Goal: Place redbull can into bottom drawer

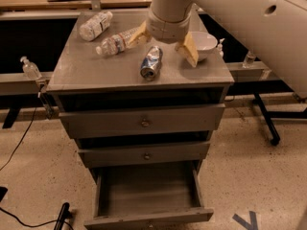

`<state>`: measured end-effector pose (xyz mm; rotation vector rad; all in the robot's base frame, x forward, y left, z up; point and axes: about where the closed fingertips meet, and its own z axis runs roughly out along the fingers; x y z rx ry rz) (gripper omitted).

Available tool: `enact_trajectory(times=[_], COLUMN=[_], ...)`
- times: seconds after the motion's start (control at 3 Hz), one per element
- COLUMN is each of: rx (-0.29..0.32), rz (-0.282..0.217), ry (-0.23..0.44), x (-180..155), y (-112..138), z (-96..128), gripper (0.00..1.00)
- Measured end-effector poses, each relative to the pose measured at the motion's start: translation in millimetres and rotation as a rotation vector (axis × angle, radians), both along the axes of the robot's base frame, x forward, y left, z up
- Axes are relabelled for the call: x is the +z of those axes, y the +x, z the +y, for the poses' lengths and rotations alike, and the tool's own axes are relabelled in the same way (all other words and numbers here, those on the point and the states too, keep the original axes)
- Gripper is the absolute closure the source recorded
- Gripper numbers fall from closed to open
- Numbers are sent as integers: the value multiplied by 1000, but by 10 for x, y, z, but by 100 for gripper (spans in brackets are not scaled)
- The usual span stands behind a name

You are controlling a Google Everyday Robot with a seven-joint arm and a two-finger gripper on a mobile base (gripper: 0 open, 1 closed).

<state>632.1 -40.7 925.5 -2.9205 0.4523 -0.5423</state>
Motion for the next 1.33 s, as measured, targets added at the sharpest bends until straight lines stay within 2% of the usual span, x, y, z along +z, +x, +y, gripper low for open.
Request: enact_trajectory(times=[0.33,0.67,1.0,1.33], rx=[133,212,235,228], rz=[-50,-46,-17,19], ry=[3,5,-18,-48], x=[-25,-221,-487,-710], y=[364,650,876,1005], z=[26,88,90,90], gripper=[0,0,0,14])
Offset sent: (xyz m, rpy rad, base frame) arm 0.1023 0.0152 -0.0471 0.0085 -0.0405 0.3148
